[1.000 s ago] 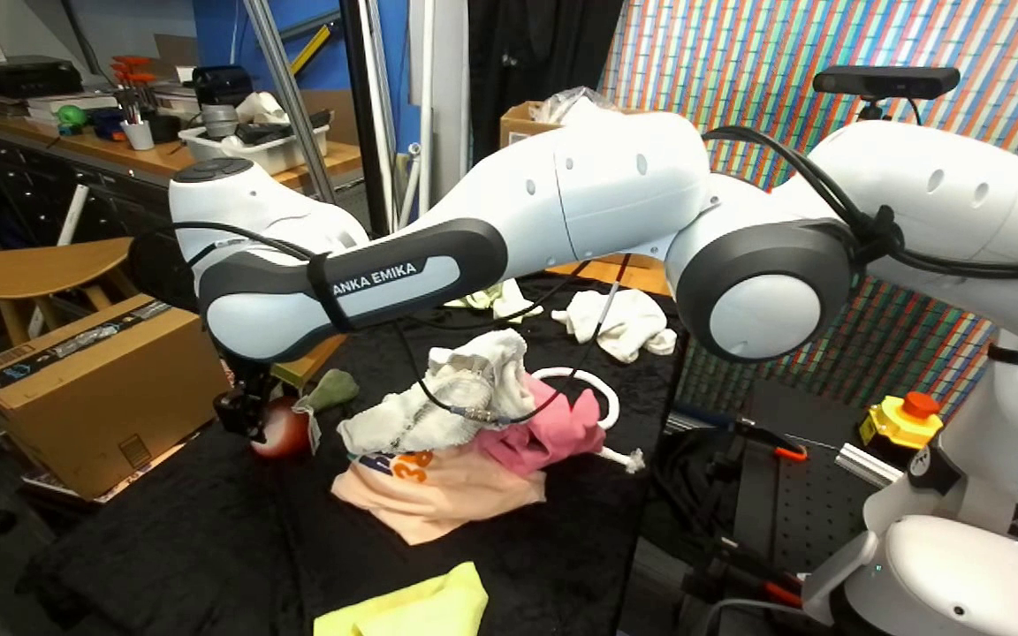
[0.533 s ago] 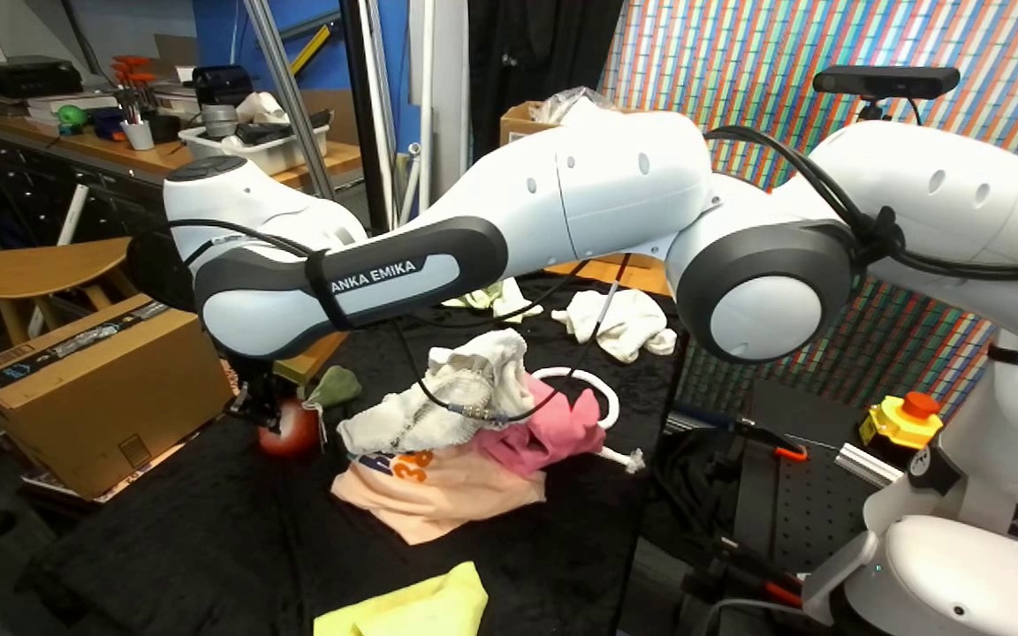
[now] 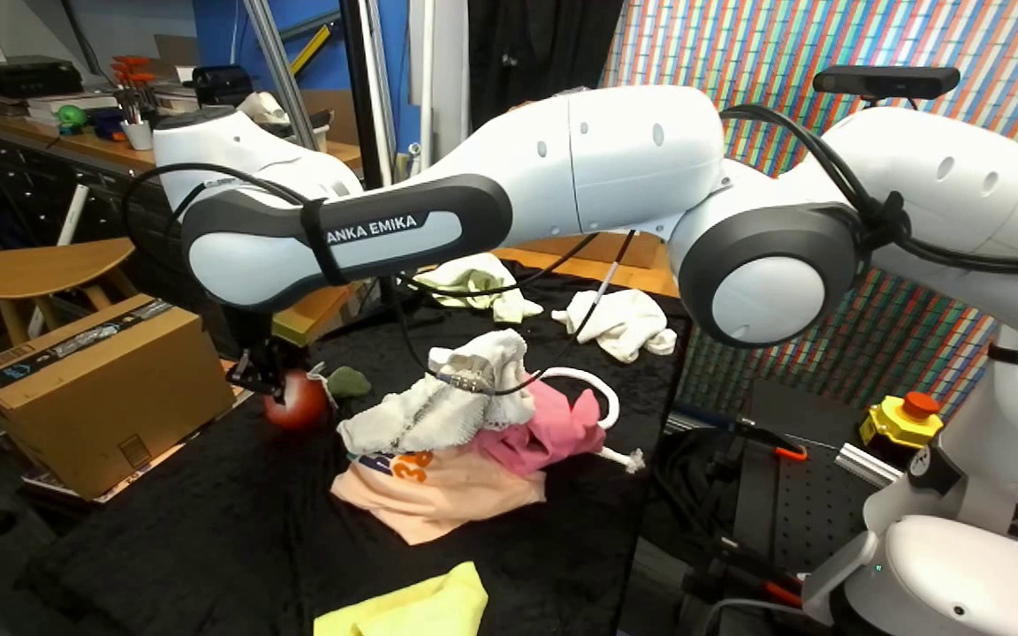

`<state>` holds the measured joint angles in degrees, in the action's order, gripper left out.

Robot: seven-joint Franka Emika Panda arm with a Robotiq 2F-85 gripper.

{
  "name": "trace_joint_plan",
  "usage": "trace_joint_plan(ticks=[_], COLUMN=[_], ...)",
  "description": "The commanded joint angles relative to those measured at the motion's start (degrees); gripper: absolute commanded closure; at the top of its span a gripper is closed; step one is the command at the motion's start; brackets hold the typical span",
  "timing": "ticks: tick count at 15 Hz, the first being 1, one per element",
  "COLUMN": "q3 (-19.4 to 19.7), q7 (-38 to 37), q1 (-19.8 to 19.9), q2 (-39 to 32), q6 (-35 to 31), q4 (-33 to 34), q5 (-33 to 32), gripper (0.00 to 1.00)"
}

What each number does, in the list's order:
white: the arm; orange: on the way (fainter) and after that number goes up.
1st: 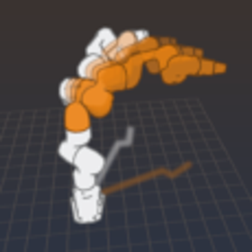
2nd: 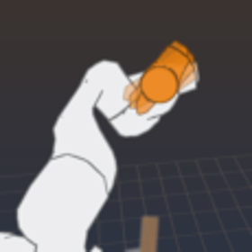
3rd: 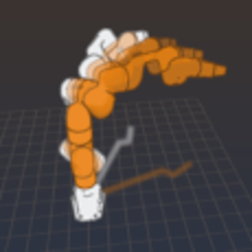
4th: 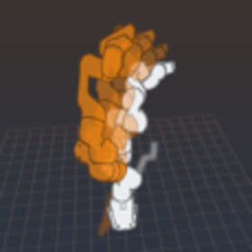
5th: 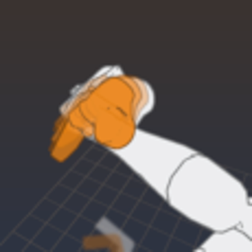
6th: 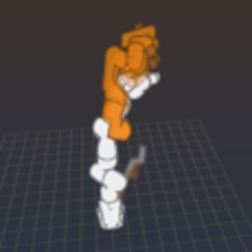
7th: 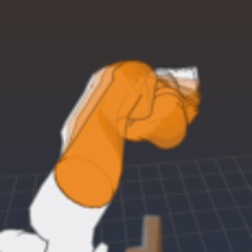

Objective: Put all the items on the table in one place

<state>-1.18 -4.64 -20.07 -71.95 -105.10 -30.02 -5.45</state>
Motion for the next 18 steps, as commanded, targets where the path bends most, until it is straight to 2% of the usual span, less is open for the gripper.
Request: trace_joint_plan(ticks=[1,9,18], q3=[0.20,-0.09,-1.26], q7=[1.06,-0.76,-0.21], q1=[1.44,6.42,10.23], q2=[2.24,4.11,5.09], q6=[3.18,6.12,17.67], q4=[1.10,-0.15,-1.97], q5=[0.05,0.87,2.80], gripper=[0.91,0.91,0.91])
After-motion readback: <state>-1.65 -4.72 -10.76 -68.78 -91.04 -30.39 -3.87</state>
